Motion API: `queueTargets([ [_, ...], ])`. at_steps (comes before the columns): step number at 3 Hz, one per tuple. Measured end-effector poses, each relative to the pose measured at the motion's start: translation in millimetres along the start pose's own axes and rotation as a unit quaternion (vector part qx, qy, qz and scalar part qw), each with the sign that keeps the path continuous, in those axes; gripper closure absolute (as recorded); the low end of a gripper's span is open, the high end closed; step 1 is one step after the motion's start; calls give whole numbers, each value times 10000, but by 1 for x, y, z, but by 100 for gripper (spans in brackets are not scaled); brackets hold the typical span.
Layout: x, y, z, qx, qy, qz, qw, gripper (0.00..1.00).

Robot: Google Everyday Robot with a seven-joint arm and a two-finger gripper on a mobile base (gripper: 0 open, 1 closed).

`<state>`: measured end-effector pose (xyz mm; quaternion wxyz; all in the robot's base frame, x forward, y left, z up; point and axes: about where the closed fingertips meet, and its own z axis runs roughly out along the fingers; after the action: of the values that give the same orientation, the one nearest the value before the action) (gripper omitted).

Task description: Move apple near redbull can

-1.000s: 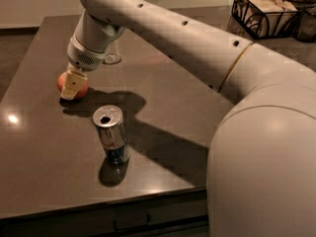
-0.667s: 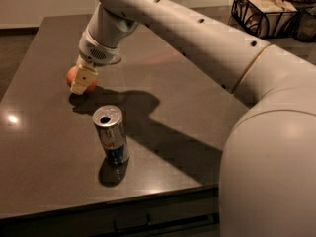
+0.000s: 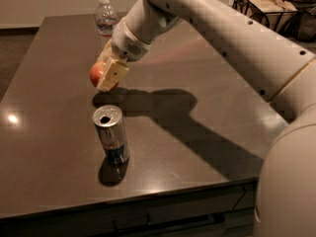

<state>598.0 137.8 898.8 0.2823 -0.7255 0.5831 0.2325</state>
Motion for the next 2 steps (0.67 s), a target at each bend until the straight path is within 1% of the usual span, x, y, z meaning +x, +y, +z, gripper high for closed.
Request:
queueTargets([
  [1,21,17,-26,-25,-121,-440,9990,100],
  [2,38,40,-46,-46,-101,-1017,9948,100],
])
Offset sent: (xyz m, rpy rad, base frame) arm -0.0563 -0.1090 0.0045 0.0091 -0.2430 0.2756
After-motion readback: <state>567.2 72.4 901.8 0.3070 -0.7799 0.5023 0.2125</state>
